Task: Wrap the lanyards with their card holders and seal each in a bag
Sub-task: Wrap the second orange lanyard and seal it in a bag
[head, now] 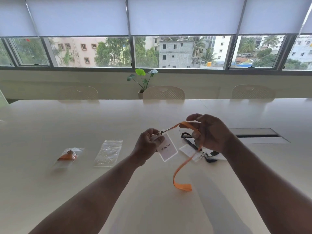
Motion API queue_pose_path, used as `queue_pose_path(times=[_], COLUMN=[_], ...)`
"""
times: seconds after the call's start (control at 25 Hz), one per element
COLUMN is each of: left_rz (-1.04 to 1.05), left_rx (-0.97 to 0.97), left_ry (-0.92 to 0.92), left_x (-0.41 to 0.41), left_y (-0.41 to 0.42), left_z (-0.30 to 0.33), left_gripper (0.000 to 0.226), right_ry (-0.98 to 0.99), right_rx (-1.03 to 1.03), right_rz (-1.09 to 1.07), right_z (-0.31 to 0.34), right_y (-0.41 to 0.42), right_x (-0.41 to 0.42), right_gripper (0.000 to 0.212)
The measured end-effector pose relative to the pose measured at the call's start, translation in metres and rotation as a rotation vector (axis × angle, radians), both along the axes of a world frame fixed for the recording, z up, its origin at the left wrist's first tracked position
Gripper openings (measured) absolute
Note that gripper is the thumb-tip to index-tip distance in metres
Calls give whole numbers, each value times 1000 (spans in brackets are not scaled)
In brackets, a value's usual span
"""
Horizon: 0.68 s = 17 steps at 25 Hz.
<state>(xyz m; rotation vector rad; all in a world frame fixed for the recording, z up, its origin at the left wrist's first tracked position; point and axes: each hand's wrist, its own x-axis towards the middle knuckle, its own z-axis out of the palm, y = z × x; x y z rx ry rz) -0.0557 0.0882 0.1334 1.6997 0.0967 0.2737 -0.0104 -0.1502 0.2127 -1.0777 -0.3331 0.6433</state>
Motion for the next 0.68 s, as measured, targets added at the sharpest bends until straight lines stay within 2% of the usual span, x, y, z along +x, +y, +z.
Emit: queue_pose_path(times=[0.08, 0.2, 0.36, 0.48, 0.6, 0.68], left_rz=[36, 106, 114, 31, -57, -84], left_rx=[-17, -27, -236, -302, -290, -256], left_ry=[-28, -46, 12, 78, 95, 93], left_x=[0, 2, 3, 1, -1, -3], left_y=[2, 1, 3, 2, -1, -2], left_z=[4, 6, 10, 16, 23, 26], left_gripper=[11, 10, 2, 6, 11, 12], right_ry=[-77, -344, -572, -676, -709, -697], right_rx=[-153, -474, -870, -1175, -1206, -1050], right_rz=[-36, -41, 65, 135, 190, 200], right_z=[2, 8, 17, 13, -1, -15], right_y=[-10, -24, -33, -30, -16, -1], right_x=[6, 17, 27, 27, 17, 5], right_gripper=[21, 34, 14, 16, 30, 54])
